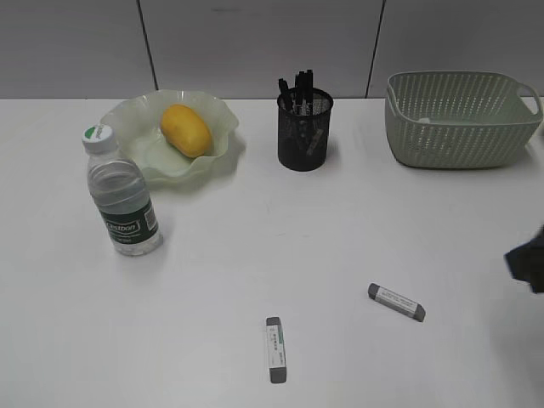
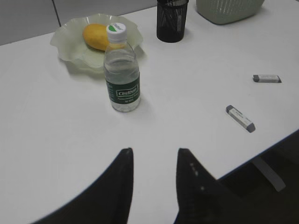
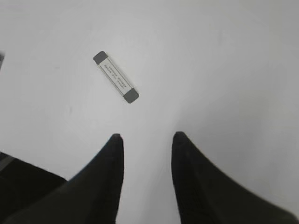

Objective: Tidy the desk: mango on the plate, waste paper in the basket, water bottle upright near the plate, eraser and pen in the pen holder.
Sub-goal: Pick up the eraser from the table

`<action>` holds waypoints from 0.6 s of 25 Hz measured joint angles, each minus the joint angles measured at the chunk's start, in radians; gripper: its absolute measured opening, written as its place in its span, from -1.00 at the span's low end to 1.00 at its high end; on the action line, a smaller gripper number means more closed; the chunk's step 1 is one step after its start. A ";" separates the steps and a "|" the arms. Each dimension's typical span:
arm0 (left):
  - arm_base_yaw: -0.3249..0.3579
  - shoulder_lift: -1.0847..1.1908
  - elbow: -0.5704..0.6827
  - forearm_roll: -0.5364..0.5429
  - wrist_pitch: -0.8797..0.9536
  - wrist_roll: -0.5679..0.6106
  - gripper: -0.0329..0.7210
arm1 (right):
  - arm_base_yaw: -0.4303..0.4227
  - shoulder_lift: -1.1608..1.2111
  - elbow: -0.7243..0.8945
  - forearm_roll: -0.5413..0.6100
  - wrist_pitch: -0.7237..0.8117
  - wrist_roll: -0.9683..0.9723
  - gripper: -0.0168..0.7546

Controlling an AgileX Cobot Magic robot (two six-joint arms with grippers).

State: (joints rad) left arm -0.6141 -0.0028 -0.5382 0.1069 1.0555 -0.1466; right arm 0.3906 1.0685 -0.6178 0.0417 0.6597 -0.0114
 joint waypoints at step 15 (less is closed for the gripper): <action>0.306 -0.003 0.000 0.000 0.000 0.000 -0.29 | 0.136 0.863 -0.421 0.040 -0.025 -0.193 -0.04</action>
State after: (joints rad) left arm -0.3080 -0.0058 -0.5382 0.1069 1.0556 -0.1466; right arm 0.5270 1.9319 -1.0387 0.0821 0.6347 -0.2040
